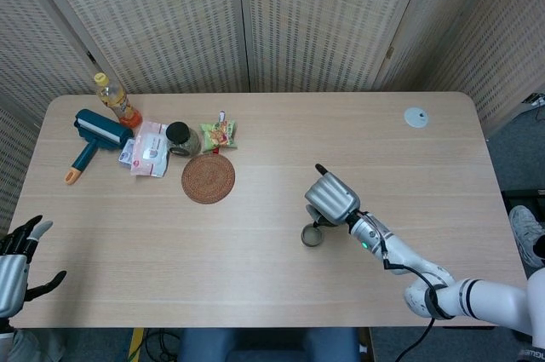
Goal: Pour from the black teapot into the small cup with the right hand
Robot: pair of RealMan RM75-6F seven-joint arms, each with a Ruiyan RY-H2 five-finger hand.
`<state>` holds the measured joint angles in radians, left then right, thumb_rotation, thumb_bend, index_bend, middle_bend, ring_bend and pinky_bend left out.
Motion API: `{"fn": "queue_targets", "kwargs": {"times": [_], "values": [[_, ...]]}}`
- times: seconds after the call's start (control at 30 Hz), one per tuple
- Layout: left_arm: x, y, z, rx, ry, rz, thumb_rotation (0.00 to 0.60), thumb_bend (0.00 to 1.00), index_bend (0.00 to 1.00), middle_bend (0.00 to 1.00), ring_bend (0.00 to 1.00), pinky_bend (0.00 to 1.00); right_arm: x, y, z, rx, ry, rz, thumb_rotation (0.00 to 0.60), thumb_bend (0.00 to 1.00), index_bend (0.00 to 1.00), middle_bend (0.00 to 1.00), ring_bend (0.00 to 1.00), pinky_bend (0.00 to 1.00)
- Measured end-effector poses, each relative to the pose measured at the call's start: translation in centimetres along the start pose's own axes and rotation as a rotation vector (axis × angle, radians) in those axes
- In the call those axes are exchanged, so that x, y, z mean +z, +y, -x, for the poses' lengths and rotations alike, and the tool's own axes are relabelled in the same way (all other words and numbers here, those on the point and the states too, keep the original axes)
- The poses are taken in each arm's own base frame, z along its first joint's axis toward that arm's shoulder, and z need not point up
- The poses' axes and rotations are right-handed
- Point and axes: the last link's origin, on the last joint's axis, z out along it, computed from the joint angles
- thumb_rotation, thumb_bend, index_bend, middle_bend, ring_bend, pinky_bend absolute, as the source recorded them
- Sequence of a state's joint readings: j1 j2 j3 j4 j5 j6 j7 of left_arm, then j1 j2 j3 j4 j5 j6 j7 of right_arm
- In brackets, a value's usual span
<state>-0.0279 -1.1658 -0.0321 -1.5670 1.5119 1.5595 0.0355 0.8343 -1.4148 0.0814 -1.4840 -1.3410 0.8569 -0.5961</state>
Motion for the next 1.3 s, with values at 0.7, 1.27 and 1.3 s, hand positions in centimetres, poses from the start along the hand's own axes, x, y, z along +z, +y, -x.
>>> {"fn": "queue_targets", "kwargs": {"times": [0.7,1.27,1.3], "values": [[-0.4,-0.4,0.2,-0.013,0.006,-0.011,0.6,0.19,0.16,0.09,0.14,0.17,0.9,-1.6,0.3,-0.266,-0.016,-0.094,0.348,0.59,1.0,0.94,0.91,0.22],[-0.6,-0.7,0.5,-0.027,0.005,-0.021,0.6,0.19,0.16,0.09,0.14,0.17,1.5,-2.9,0.3,-0.416,-0.024,-0.135,0.348,0.59,1.0,0.94,0.91,0.23],[-0.6,-0.8,0.5,-0.028,0.005,-0.022,0.6,0.19,0.16,0.09,0.14,0.17,1.5,-3.0,0.2,-0.423,-0.023,-0.136,0.348,0.59,1.0,0.94,0.91,0.23]]}}
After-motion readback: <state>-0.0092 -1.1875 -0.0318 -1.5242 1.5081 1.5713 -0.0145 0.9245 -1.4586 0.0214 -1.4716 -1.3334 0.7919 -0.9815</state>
